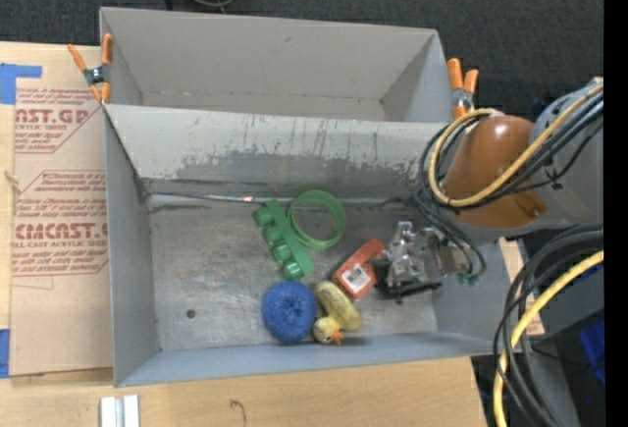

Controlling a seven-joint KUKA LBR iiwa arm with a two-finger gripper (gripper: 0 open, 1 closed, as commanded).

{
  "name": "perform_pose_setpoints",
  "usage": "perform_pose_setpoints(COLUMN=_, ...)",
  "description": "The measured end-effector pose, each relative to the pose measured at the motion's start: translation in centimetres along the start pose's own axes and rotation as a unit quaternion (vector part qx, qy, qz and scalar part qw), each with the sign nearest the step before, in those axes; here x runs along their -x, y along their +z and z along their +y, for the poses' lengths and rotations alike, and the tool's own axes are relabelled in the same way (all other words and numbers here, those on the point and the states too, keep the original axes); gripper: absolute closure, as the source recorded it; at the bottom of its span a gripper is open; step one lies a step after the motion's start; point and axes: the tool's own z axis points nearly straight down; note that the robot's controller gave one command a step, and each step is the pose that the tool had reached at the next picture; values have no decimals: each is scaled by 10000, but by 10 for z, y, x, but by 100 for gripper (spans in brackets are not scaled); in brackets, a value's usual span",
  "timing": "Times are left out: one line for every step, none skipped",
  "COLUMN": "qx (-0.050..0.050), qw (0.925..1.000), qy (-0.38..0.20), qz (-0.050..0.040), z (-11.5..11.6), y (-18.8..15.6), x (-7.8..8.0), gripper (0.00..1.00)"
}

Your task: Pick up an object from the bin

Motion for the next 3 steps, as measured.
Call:
perform_pose_setpoints(qx=37, qw=9997, qy=-16, qz=241, z=0, y=-33, x=-4, gripper=100)
perform_pose_setpoints(qx=40, qw=9997, qy=27, qz=253, z=-2, y=-92, x=0, gripper=100)
perform_pose_setpoints(qx=37, qw=9996, qy=99, qz=247, z=-17, y=-153, x=3, gripper=100)
